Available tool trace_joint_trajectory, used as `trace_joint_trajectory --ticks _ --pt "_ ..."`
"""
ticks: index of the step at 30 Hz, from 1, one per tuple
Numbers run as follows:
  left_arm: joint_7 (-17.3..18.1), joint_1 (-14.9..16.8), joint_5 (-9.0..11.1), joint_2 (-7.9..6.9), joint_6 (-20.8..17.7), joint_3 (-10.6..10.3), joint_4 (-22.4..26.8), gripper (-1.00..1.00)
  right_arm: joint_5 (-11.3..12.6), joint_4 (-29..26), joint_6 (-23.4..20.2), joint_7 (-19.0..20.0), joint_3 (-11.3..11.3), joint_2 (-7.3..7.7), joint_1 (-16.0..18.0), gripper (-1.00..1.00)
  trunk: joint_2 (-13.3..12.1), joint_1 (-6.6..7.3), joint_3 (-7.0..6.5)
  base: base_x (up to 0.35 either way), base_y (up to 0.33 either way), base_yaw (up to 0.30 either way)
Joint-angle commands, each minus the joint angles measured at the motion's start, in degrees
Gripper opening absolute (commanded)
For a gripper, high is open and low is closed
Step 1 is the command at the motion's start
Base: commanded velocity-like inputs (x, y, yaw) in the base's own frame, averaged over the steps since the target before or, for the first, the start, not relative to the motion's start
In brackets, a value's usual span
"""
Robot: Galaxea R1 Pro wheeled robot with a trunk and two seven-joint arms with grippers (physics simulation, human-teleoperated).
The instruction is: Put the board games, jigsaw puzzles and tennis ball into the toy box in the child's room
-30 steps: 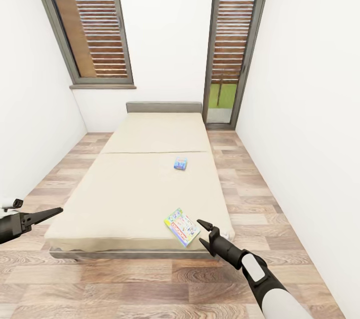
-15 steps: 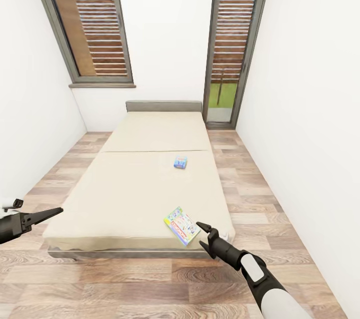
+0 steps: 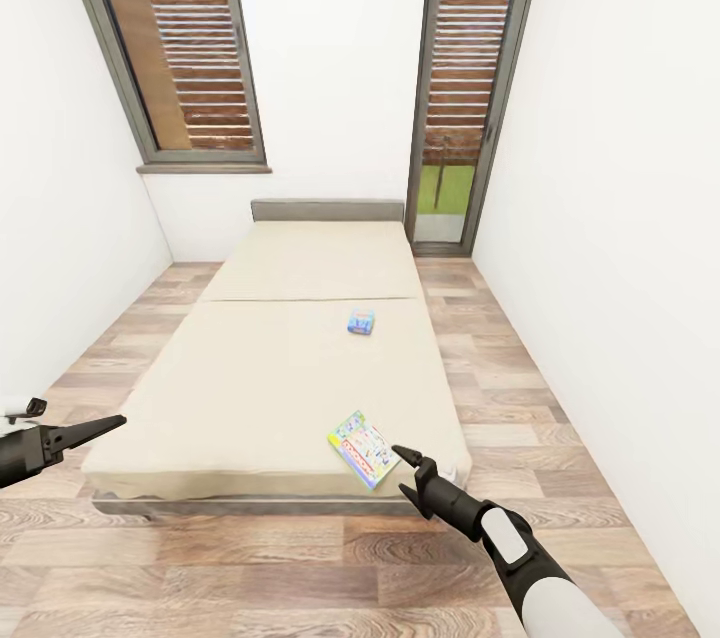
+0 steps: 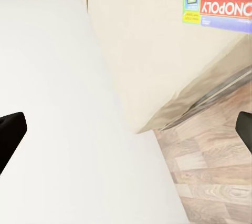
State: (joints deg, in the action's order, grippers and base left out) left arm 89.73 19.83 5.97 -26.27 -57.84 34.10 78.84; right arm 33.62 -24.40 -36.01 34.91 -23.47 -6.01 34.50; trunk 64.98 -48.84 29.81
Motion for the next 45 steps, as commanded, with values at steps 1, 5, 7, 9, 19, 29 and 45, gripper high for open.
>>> trace_joint_trajectory --ticks 1,5,7,9,19,29,45 --pt "0.27 0.03 -0.07 -0.01 -0.61 0.01 0.0 1.0 0.08 -0.03 -0.4 0.0 -0.35 -0.05 0.04 1.0 0.45 -0.23 0.24 0.0 0.0 0.0" --pt "0.27 0.03 -0.08 -0.01 -0.6 0.01 0.0 1.0 0.06 -0.03 -0.38 -0.01 -0.35 -0.05 0.04 1.0 2.06 -1.11 0.96 0.0 0.0 0.0" --pt "0.27 0.03 -0.08 -0.01 -0.6 0.01 0.0 1.0 0.02 -0.03 -0.38 -0.01 -0.35 -0.05 0.04 1.0 2.86 -1.55 1.32 0.0 0.0 0.0" --pt "0.27 0.03 -0.08 -0.01 -0.6 0.01 0.0 1.0 -0.01 -0.03 -0.38 -0.01 -0.35 -0.05 0.04 1.0 3.66 -1.98 1.68 0.0 0.0 0.0" --pt "0.27 0.03 -0.08 -0.01 -0.6 0.01 0.0 1.0 -0.1 -0.03 1.98 -0.08 -0.33 -0.05 0.04 1.0 7.67 -4.18 3.47 0.0 0.0 0.0" --pt "0.27 0.03 0.19 0.25 -0.63 0.01 0.0 1.0 -0.13 -0.03 2.91 -0.1 -0.24 -0.09 0.04 1.0 11.68 -6.38 5.27 0.0 0.0 0.0" --pt "0.27 0.3 0.29 3.31 -1.83 -6.23 0.0 1.0 -0.15 -0.02 3.05 -0.1 -0.2 -0.27 0.04 1.0 18.1 -9.89 8.14 0.0 0.0 0.0"
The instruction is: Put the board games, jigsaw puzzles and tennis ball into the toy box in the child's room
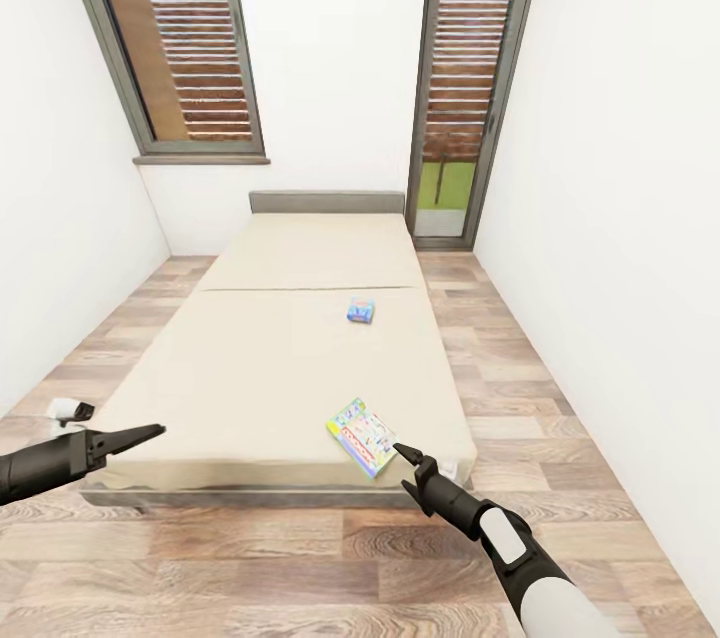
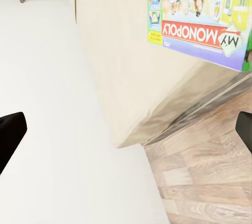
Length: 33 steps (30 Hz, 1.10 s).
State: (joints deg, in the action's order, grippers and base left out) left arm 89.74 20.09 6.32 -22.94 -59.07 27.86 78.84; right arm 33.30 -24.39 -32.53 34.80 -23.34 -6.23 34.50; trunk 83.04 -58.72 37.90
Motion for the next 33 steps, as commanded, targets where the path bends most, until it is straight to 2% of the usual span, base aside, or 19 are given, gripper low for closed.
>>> trace_joint_trajectory --ticks 1,33 --pt "0.26 0.03 -0.04 0.05 -0.54 -0.14 0.0 1.0 0.14 -0.04 -0.43 0.0 -0.33 -0.07 0.04 1.0 0.44 -0.22 0.24 0.0 0.0 0.0" --pt "0.26 0.07 0.1 0.18 -0.34 -0.27 0.0 1.0 -0.01 -0.04 -0.27 0.0 -0.31 -0.1 0.04 1.0 13.28 -7.25 5.98 0.0 0.0 0.0"
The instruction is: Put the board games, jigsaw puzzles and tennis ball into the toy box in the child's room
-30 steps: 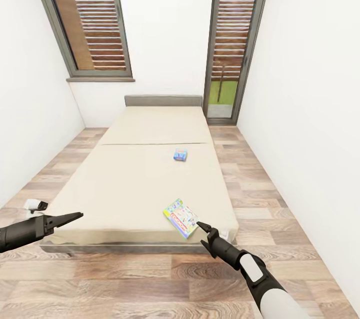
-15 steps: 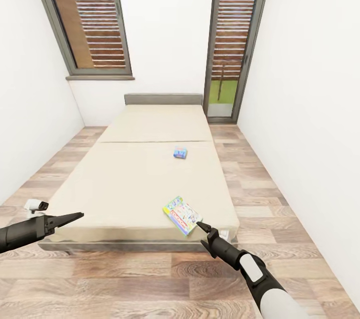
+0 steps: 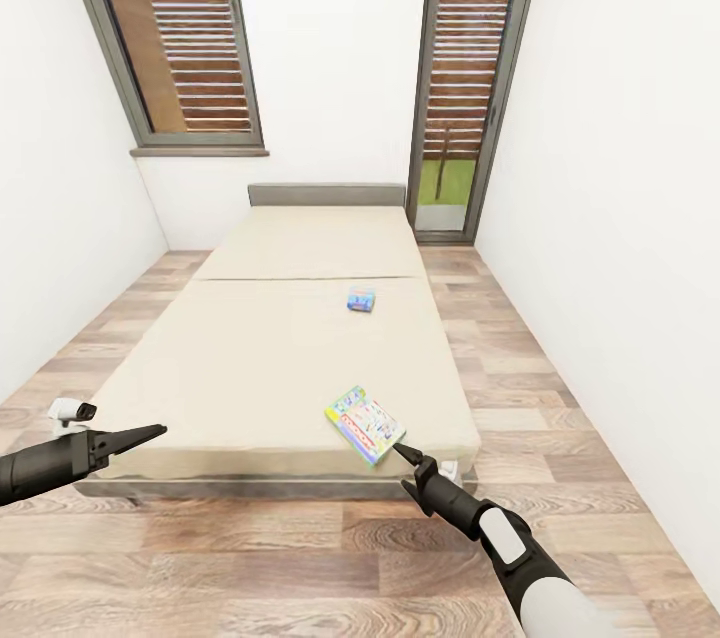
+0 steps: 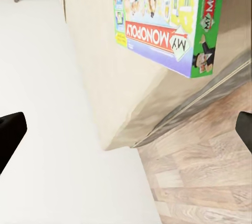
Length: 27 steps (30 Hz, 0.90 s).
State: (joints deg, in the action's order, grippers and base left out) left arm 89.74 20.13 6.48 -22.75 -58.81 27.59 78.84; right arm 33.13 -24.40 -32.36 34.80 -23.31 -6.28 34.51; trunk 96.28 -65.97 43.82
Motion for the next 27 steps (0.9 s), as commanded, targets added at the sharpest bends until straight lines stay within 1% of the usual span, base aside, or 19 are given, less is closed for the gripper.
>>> trace_joint_trajectory --ticks 1,27 --pt "0.26 0.04 -0.06 -0.03 -0.61 0.0 0.0 1.0 0.17 -0.03 -0.43 0.0 -0.34 -0.05 0.04 1.0 0.44 -0.22 0.23 0.0 0.0 0.0" --pt "0.26 0.01 0.02 -0.23 -0.61 0.18 0.0 1.0 0.19 -0.03 -0.43 0.04 -0.34 -0.05 0.04 1.0 10.87 -5.93 4.9 0.0 0.0 0.0"
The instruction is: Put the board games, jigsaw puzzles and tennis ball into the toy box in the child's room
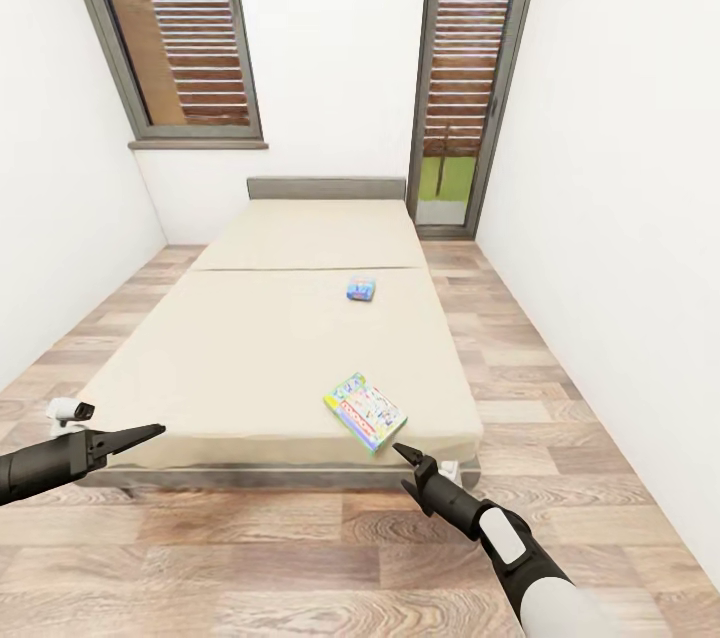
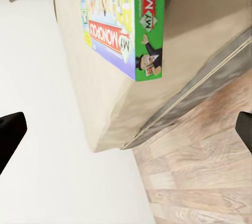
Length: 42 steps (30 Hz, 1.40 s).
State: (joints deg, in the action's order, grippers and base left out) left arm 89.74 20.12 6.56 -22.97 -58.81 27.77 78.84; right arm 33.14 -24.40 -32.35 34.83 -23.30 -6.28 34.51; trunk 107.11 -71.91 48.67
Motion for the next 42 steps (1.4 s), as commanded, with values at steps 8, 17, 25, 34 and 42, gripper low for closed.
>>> trace_joint_trajectory --ticks 8,17,25,34,42 --pt "0.26 0.05 -0.06 -0.06 -0.61 0.0 0.0 1.0 0.1 -0.03 -0.44 0.02 -0.34 -0.05 0.04 1.0 3.25 -1.76 1.49 0.0 0.0 0.0" --pt "0.26 0.01 -0.06 -0.14 -0.61 0.0 0.0 1.0 0.09 -0.03 -0.44 0.05 -0.31 -0.05 0.04 1.0 5.65 -3.07 2.57 0.0 0.0 0.0" --pt "0.26 0.01 0.0 -0.21 -0.61 0.0 0.0 1.0 0.02 -0.03 -0.44 0.06 -0.26 -0.05 0.04 1.0 5.65 -3.07 2.57 0.0 0.0 0.0" --pt "0.26 0.01 0.09 -0.15 -0.51 0.66 0.0 1.0 0.0 -0.03 -0.44 0.06 -0.25 -0.05 0.04 1.0 5.65 -3.07 2.57 0.067 0.051 0.0" --pt "0.26 0.01 0.12 -0.15 -0.37 1.54 0.0 1.0 -0.03 -0.03 -0.38 0.06 -0.25 -0.05 0.04 1.0 5.65 -3.07 2.57 0.073 0.041 0.0"
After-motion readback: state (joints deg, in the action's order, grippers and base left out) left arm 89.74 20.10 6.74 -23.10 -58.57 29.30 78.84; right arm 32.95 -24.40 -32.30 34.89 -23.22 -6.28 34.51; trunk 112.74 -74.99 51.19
